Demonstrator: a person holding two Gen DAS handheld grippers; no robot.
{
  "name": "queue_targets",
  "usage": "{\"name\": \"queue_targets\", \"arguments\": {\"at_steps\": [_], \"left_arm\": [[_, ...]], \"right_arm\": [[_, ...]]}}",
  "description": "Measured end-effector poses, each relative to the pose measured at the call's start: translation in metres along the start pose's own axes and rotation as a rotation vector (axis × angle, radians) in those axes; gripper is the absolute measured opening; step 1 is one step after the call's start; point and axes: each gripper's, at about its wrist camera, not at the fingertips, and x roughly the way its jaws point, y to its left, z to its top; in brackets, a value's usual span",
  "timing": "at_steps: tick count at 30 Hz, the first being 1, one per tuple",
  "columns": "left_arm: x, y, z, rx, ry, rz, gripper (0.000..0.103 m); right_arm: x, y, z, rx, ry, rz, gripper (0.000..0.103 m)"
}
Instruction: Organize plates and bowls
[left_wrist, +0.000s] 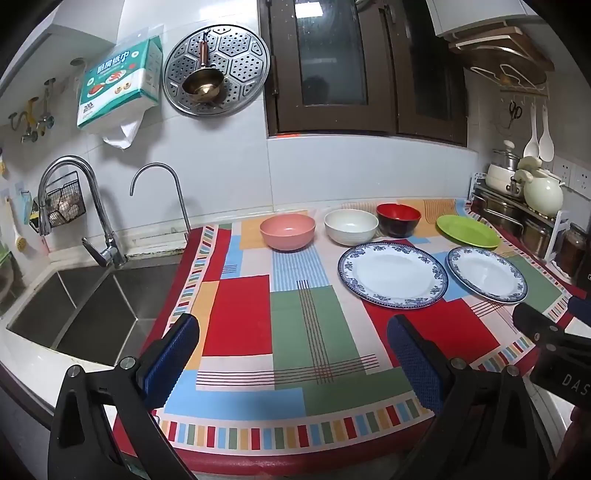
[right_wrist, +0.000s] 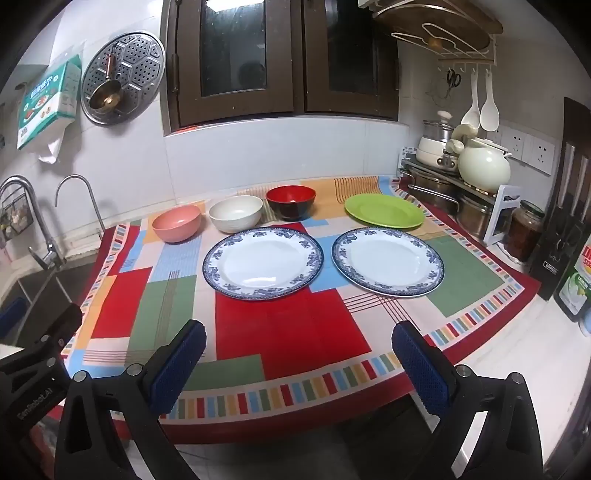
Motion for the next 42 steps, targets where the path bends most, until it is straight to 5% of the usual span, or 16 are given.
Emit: {"name": "queue_targets", "arguments": {"at_steps": [42], "left_arm": [[-0.008,-0.006,0.004,-0.001,0.018,0.006,0.103]], "right_arm": [[-0.013,-0.007,0.000,-0.004,-0.029,0.028,0.102]]}}
